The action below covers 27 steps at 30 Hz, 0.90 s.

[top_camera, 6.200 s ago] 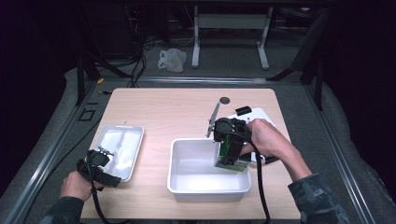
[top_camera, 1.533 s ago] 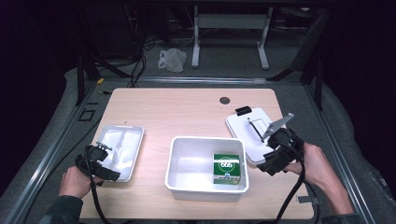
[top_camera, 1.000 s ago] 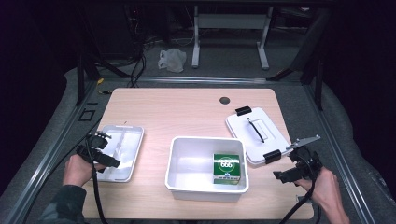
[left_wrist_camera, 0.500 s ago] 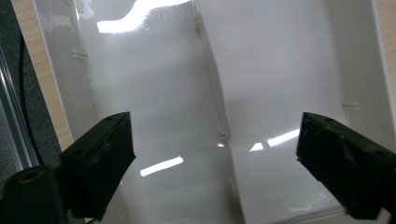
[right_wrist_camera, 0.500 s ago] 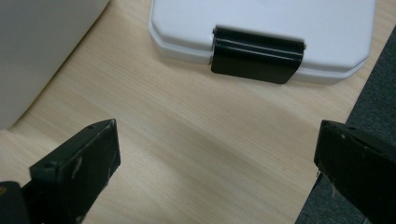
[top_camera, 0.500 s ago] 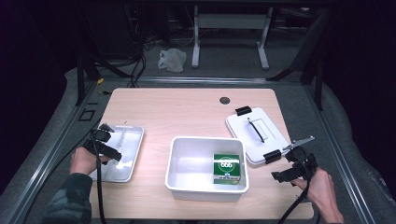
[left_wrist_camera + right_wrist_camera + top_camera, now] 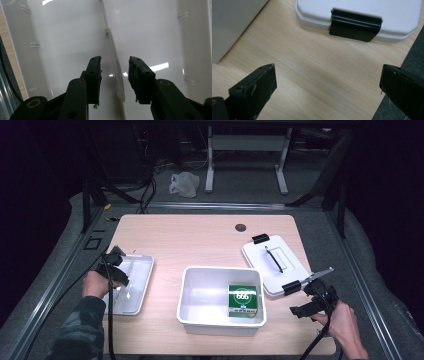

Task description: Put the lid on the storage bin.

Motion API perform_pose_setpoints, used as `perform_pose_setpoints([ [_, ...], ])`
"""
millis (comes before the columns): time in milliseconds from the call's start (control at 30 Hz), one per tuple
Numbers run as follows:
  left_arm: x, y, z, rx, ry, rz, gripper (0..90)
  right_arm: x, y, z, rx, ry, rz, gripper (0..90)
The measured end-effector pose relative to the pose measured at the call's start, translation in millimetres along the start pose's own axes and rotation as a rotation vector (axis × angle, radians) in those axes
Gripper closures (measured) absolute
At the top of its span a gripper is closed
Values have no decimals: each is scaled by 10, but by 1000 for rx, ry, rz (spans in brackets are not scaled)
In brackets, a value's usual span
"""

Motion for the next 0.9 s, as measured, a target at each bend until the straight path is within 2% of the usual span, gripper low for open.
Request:
perform_pose_setpoints([
  [300, 31, 113, 7, -40, -3, 1, 766, 12, -1, -20, -7, 4, -2, 10],
  [500, 61, 117, 20, -34, -4, 31, 839, 6, 4, -38, -15, 7, -2, 10],
  [633, 34, 122, 15, -41, -9, 60, 879, 10, 5, -39, -14, 6, -5, 10],
  [700, 7, 130, 8, -38, -22, 68, 887, 13, 4, -42, -17, 7, -4, 10],
  [900, -34, 121, -26, -51, -17, 79, 891, 31, 8, -58, -20, 11, -1, 10],
])
Point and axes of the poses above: each handheld gripper's, and its own axes: y roughly forward along the jaws, z roughly out of its top, x roughly to its right, the point moved 9 cm from there along y, roughly forward along the jaws, and after that the axes turned 15 degrees about z, right-handed, at the moved point
